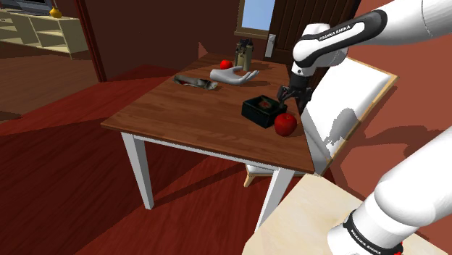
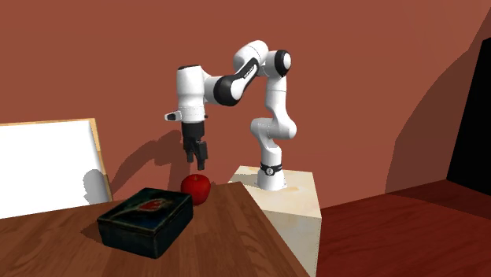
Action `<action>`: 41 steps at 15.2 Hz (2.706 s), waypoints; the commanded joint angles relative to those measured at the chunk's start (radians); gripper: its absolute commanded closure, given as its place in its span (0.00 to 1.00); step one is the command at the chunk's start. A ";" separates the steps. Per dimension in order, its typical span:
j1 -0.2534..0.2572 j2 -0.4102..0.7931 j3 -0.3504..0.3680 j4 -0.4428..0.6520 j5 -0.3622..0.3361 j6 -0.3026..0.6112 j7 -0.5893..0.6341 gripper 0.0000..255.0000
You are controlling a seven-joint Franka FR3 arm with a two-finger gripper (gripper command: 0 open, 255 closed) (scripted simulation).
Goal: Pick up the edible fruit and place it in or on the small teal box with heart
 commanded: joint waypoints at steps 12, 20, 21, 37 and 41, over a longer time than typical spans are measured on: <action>-0.002 0.036 -0.005 -0.045 0.005 0.082 -0.005 0.00; -0.001 0.036 -0.004 -0.046 0.005 0.083 -0.004 1.00; -0.001 0.036 -0.005 -0.046 0.005 0.083 -0.004 1.00; -0.001 -0.040 0.003 0.086 -0.006 -0.124 0.004 1.00; -0.001 -0.052 0.005 0.129 -0.007 -0.178 0.005 1.00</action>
